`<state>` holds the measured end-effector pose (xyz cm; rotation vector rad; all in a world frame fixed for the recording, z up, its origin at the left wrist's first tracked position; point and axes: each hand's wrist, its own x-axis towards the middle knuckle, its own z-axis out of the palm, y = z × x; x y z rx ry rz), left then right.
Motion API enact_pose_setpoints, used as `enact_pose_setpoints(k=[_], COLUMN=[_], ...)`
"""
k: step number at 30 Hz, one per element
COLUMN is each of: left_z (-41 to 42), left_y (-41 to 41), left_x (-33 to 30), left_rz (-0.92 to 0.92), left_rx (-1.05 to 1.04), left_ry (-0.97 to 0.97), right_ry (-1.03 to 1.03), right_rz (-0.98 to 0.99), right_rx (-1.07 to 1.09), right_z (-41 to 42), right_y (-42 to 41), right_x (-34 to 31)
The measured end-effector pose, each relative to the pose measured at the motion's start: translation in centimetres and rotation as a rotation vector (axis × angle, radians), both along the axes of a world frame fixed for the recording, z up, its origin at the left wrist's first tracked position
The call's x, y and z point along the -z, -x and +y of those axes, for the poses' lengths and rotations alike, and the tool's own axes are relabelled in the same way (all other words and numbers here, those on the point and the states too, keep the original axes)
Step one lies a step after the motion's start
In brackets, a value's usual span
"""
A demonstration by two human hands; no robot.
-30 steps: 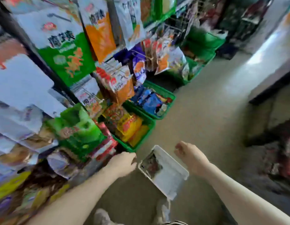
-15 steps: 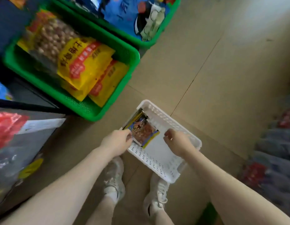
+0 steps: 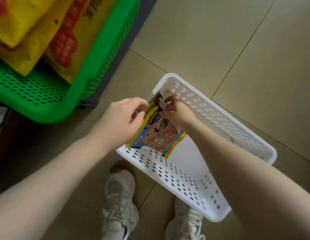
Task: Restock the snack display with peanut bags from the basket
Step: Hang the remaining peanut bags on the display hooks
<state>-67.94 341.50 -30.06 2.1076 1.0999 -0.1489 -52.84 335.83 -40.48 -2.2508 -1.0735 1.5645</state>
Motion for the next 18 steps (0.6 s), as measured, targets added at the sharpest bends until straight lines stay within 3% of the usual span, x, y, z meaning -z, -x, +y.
enact_pose_setpoints(k=[5,9,13,15,18], left_z=[0.6,0.9,0.2,-0.6,-1.2], left_y=[-3.1,-5.8,-8.4,-9.2,-10.5], left_x=[1.4,4.1,5.8,7.2,6.8], left_rz=[0.032,0.270,0.529,0.692,0.890], left_rx=[0.263,0.695,0.966,1.055,0.975], left_ry=[-0.198,-0.407,-0.595,-0.548,-0.456], right_ry=[-0.058,-0.040,0.001,0.017,0.046], right_rz=[0.045,0.066,0.038,0.016,-0.054], right_rx=[-0.218,-0.245,-0.153,-0.080,0.023], right_z=[-2.5,-5.5,-9.6,-11.1,-12.5], right_y=[-1.6,-3.4,-5.7,-6.5,-7.0], right_x=[-1.5,-2.4,-3.3,-3.3,-2.8])
